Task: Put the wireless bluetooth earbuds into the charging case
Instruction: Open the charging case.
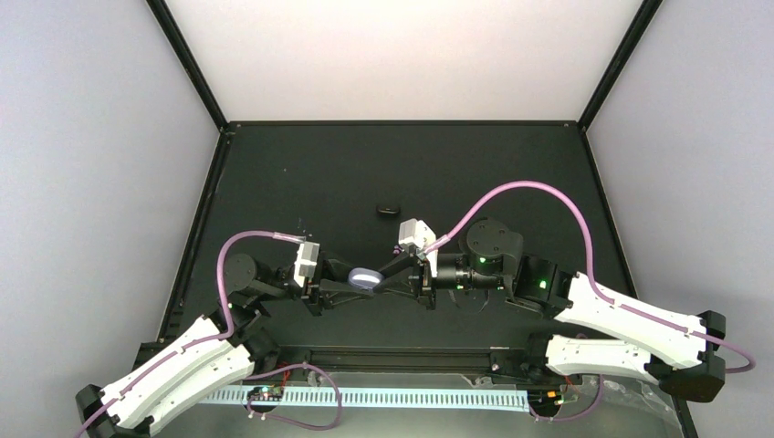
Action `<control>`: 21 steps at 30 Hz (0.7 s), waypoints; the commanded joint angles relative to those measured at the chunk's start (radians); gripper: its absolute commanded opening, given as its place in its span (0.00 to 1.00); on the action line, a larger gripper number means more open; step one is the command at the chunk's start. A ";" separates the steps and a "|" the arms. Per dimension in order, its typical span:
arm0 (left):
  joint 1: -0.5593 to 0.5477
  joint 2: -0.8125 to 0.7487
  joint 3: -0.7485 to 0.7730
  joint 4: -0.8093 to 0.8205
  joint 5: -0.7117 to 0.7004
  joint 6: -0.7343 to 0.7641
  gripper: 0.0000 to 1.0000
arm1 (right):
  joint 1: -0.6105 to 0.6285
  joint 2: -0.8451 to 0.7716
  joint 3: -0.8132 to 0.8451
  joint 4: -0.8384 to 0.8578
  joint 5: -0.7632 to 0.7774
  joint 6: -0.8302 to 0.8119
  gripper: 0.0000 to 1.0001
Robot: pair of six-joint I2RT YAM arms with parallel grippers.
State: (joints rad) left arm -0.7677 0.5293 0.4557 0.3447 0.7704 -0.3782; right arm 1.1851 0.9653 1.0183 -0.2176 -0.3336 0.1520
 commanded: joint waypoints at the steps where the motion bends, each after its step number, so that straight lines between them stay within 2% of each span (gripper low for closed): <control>1: -0.003 -0.012 0.006 0.008 -0.011 0.004 0.34 | 0.007 -0.017 -0.012 0.018 -0.002 -0.011 0.01; 7: -0.002 -0.012 0.015 0.034 -0.006 -0.013 0.40 | 0.007 -0.011 -0.010 0.020 -0.005 -0.011 0.01; 21: -0.002 -0.008 0.017 0.046 0.012 -0.015 0.33 | 0.006 0.000 -0.012 0.023 -0.007 -0.015 0.01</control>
State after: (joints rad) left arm -0.7677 0.5274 0.4557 0.3538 0.7689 -0.3855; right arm 1.1851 0.9657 1.0180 -0.2169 -0.3347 0.1509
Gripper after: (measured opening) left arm 0.330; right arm 0.201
